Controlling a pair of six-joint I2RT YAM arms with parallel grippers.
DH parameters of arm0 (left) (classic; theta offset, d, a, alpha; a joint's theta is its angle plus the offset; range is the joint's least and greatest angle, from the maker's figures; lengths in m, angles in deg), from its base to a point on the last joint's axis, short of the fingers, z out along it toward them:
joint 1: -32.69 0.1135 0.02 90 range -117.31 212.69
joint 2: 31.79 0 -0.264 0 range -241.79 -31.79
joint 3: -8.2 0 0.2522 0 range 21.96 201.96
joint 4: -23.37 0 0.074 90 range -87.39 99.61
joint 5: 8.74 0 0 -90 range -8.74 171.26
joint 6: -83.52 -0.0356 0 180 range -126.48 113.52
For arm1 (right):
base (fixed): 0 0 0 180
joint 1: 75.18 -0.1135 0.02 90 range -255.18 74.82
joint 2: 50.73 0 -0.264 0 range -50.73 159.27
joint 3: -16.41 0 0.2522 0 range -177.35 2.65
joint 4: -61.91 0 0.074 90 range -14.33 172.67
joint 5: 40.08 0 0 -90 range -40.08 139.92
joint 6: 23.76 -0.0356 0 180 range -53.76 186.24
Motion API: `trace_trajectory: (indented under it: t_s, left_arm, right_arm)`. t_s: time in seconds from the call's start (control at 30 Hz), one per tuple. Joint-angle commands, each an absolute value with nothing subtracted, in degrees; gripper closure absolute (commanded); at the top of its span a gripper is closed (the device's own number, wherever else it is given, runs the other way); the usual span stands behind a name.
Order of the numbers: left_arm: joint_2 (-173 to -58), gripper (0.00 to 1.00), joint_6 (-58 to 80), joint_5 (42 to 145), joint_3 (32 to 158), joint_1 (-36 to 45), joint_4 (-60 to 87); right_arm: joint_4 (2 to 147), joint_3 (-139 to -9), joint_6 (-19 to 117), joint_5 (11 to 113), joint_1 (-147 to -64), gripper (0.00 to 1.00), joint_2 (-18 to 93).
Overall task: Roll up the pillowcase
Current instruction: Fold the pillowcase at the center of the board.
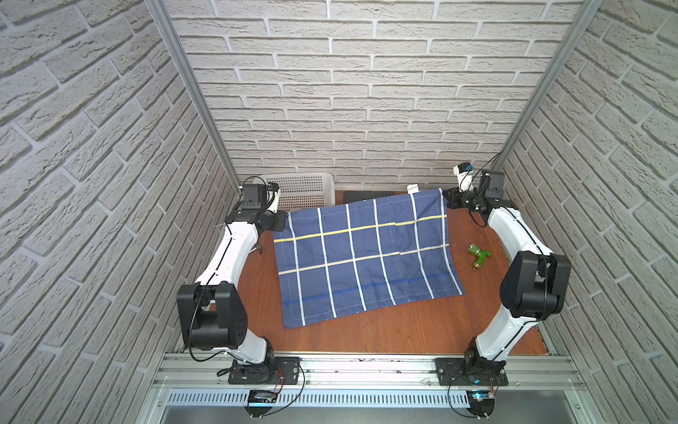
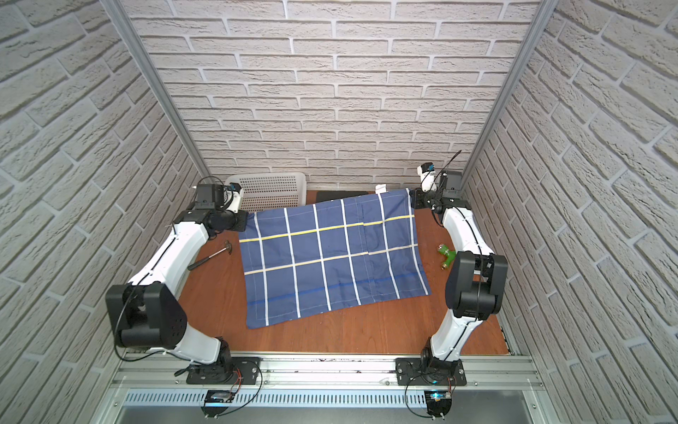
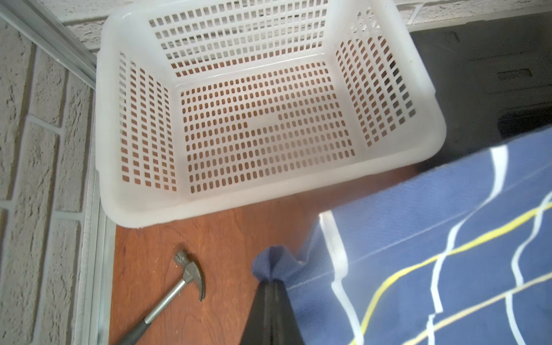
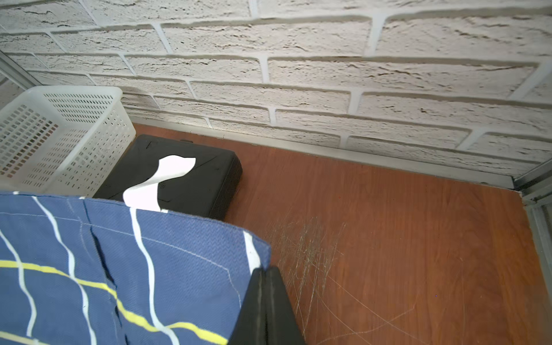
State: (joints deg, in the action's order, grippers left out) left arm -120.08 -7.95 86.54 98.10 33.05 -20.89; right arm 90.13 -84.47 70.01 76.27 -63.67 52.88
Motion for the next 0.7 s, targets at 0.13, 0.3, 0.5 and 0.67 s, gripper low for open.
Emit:
trace_trajectory:
  t_s: [0.13,0.3,0.5,0.67]
  left_arm:
    - [-120.95,1.0,-11.9,88.9,102.02,33.83,-17.51]
    - [-117.35,1.0,-13.84,89.23,98.6,33.78,-19.49]
    - [-111.33,1.0,-17.76,90.1,91.03,33.85,-19.95]
    - [-106.87,1.0,-19.4,90.45,85.55,33.97,-21.49]
  right_arm:
    - [87.11,-86.74,68.23,78.79,-63.71,0.98,53.32]
    - [89.89,-81.6,68.72,78.91,-61.84,0.98,48.76]
    - [89.95,-71.52,68.78,79.05,-59.81,0.98,42.08]
    - [90.0,-63.73,68.26,77.67,-58.52,0.98,36.17]
